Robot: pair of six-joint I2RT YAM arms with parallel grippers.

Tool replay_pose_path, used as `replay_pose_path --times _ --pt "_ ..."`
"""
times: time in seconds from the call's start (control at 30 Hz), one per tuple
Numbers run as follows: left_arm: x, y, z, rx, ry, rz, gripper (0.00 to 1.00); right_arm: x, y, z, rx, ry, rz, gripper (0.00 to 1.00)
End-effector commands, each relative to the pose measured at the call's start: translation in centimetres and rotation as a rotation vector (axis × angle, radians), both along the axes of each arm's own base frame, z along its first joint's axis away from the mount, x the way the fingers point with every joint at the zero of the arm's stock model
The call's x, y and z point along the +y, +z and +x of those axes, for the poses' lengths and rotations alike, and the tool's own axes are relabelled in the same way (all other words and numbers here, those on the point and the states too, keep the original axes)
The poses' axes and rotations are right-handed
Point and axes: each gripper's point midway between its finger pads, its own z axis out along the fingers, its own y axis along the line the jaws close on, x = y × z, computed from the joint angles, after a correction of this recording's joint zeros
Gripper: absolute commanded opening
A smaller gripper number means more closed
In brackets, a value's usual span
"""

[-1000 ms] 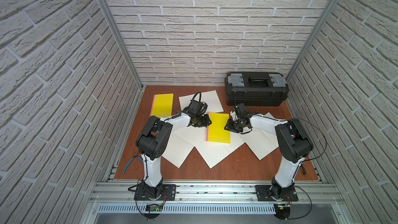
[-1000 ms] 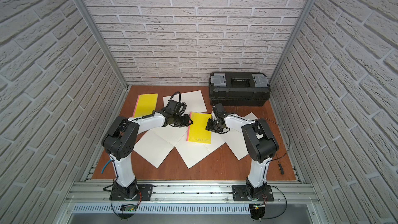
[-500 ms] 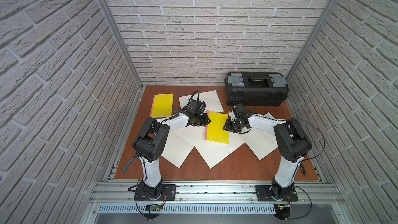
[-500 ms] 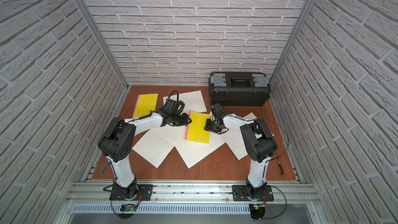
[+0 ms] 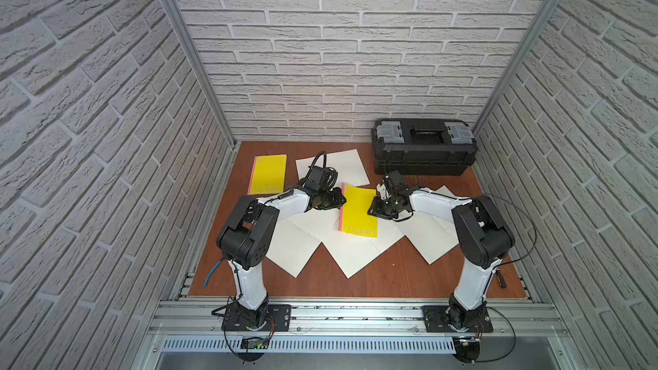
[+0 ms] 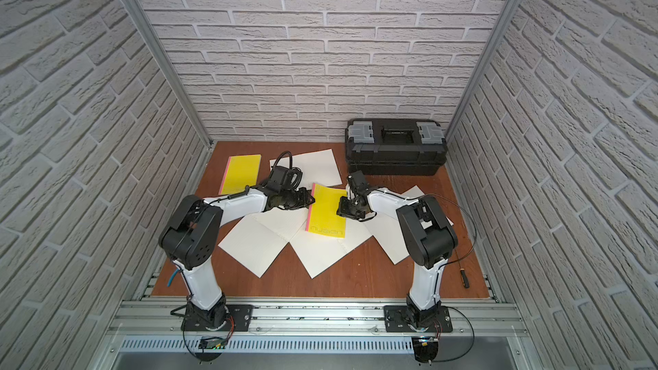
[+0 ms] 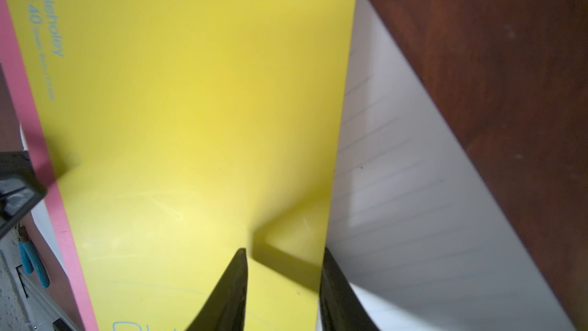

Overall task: Close the notebook
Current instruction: Pick up the notebook at the notebook.

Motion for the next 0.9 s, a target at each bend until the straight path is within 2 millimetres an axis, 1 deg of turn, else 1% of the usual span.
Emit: replay_pose_path --times 0.0,0.07,0.17,0.37,0.43,0.57,0.7,0.77,0.87 --pt "-1.9 3.0 -0.2 -0.058 -0.054 -0.109 0.24 2.3 -0.5 -0.3 0.015 0.043 0.053 0.37" --pt "-1.9 3.2 -0.3 -0.063 -0.062 -0.109 0.24 2.3 -0.5 -0.3 0.015 0.043 0.053 0.37" --pt "-2.3 4.0 -0.5 -0.084 -0.073 -0.163 0.25 2.3 -0.6 -0.3 0.016 0.044 0.053 0.37" --pt "-1.3 3.3 -0.4 -0.065 -0.056 -0.090 0.22 2.4 -0.5 -0.2 0.013 0.045 0.055 0.37" --pt "-1.0 3.3 -0.4 -0.060 -0.048 -0.079 0.19 2.3 -0.4 -0.1 0.009 0.045 0.049 0.37" --pt "-0.1 3.0 -0.2 -0.044 -0.028 -0.046 0.09 2.3 0.0 0.0 -0.001 0.047 0.046 0.39" --pt "0.6 3.0 -0.1 -0.033 -0.016 -0.031 0.03 2.4 0.8 0.3 -0.020 0.049 0.053 0.41" --pt "0.9 3.1 0.0 -0.024 -0.009 -0.027 0.01 2.4 1.4 0.4 -0.032 0.050 0.056 0.42" --pt "1.6 3.7 0.2 -0.018 0.002 -0.032 0.01 2.5 2.6 0.7 -0.058 0.055 0.062 0.43"
